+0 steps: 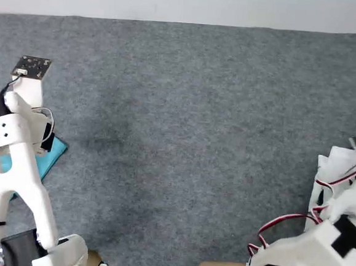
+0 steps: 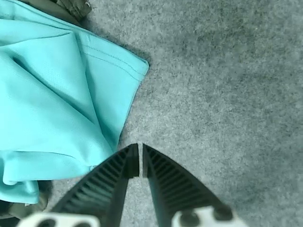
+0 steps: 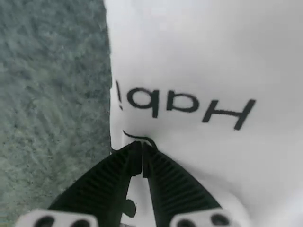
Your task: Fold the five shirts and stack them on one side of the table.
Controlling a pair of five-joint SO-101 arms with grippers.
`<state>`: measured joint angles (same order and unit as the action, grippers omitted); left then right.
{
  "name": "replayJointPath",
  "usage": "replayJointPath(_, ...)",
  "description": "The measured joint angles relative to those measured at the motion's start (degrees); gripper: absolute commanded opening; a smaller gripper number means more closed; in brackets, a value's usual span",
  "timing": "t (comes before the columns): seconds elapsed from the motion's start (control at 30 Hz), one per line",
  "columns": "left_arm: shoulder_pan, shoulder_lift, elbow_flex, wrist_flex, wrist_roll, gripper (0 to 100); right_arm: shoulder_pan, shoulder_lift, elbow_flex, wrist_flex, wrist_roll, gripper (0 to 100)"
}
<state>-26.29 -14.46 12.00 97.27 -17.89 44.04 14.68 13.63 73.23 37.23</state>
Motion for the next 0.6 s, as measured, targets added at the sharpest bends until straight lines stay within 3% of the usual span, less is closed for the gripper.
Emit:
replayJointPath(0.33,0.0,0.0,0.0,0.0,0.0,2,-0.6,-10.7,0.3,3.1,0.3,0.9)
replayJointPath(0.6,0.0,0.0,0.0,0.0,0.0,2,9.3,-21.1,0.6,1.5,7.1,0.9)
